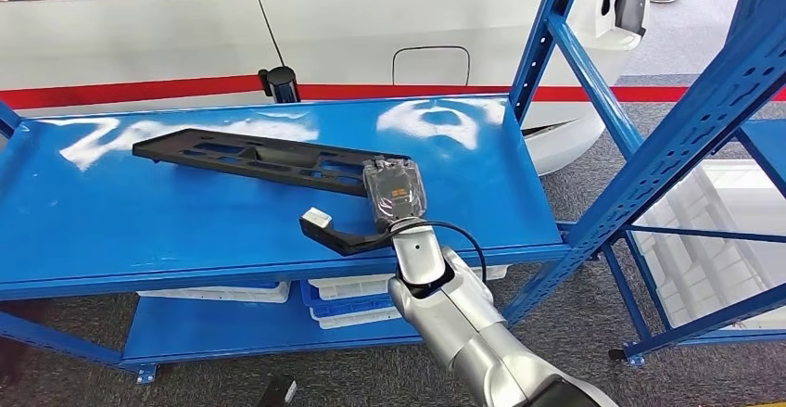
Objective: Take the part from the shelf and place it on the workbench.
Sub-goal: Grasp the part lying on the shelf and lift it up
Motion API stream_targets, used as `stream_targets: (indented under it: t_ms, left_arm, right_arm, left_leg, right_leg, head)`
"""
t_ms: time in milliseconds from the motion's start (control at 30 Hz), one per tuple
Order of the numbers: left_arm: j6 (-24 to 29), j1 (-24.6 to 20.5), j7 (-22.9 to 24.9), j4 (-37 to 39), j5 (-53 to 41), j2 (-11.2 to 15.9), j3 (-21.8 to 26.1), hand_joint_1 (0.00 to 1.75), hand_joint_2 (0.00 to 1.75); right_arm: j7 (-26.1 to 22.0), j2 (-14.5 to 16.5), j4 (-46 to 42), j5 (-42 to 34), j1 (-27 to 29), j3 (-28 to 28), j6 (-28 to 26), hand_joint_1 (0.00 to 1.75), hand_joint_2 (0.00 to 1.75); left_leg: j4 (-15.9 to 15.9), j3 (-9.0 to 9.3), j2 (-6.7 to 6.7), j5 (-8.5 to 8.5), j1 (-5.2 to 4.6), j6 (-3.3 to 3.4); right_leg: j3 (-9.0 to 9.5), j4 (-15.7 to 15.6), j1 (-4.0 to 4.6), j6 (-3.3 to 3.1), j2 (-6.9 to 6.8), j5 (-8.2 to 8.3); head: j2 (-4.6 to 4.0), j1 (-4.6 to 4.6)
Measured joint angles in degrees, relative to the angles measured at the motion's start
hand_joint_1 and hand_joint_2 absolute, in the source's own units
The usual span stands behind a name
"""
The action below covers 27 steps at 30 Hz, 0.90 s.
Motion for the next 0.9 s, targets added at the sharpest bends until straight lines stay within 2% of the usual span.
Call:
stream_targets:
  t_ms: [100,233,467,600,900]
  left_arm:
    - [-0.05,-0.02,-0.07,-0.01,0.0,0.0,-0.02,0.0,1.75]
    - [-0.51,-0.04,-0.48,-0.08,0.13,0.0,-0.03,0.0,0.0]
    - [-3.3,-0.04,-3.28,-0.11,1.62,0.0,-0.02,0.0,0.0]
    - [-2.15,-0.06,-3.11,-0.11,2.26,0.0,-0.02,0.0,1.75]
    - [-0.66,-0.21,-1.49,-0.11,2.85,-0.02,-0.02,0.0,1.75]
  right_arm:
    - [-0.34,0.04,0.0,-0.01,-0.1,-0.49,-0.29,1.75,1.75]
    - [-0.54,0.13,0.0,-0.03,-0.19,-1.05,-0.68,1.75,1.75]
    - [-0.54,0.09,0.11,-0.08,-0.28,-2.04,-1.16,1.75,1.75]
    - [-0.53,0.08,0.26,-0.09,-0.32,-2.35,-1.44,1.75,1.75]
    - [-0.56,0.12,0.98,-0.09,-0.36,-2.56,-2.34,1.75,1.75]
  left_leg:
    - [0.0,0.01,0.0,0.0,0.0,0.0]
    - [0.0,0.02,0.0,0.0,0.0,0.0]
    - [0.0,0.03,0.01,0.0,0.0,0.0]
    - [0.0,0.03,0.0,0.0,0.0,0.0]
    - [0.0,0.03,0.0,0.0,0.0,0.0]
  right_leg:
    - [0.02,0.0,0.0,0.0,0.0,0.0]
    - [0.02,0.0,0.0,0.0,0.0,0.0]
    - [0.02,0.0,0.0,0.0,0.0,0.0]
    - [0.02,0.0,0.0,0.0,0.0,0.0]
    - [0.03,0.0,0.0,0.0,0.0,0.0]
  head:
    - [0.0,0.0]
    - [0.0,0.0]
    - [0.0,-0.01]
    - [0.0,0.0]
    - [0.0,0.01]
